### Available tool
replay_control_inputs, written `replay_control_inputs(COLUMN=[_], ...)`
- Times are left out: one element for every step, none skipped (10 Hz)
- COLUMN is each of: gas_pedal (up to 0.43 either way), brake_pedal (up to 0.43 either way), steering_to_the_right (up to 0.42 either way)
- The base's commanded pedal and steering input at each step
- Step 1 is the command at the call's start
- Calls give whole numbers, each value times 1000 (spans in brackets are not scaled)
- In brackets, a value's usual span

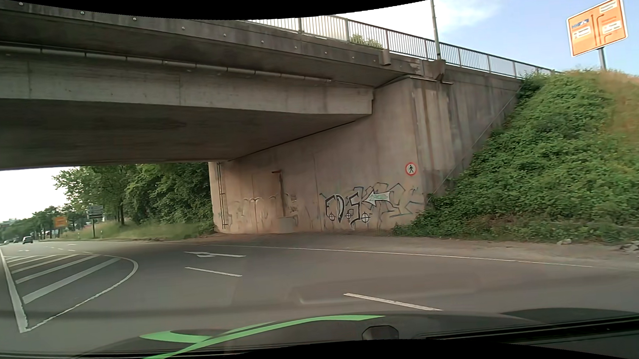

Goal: Follow the waypoints while adhering to traffic rules and regulations

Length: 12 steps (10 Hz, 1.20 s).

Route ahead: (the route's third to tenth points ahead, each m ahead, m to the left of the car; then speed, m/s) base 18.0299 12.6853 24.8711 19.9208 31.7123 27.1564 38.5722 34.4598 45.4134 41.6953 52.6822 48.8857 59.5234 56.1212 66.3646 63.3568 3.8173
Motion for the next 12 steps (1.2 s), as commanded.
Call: replay_control_inputs(gas_pedal=[189, 209, 209, 209, 209, 220, 220, 220, 228, 228, 228, 240], brake_pedal=[0, 0, 0, 0, 0, 0, 0, 0, 0, 0, 0, 0], steering_to_the_right=[-347, -340, -330, -318, -312, -311, -312, -307, -294, -286, -274, -260])
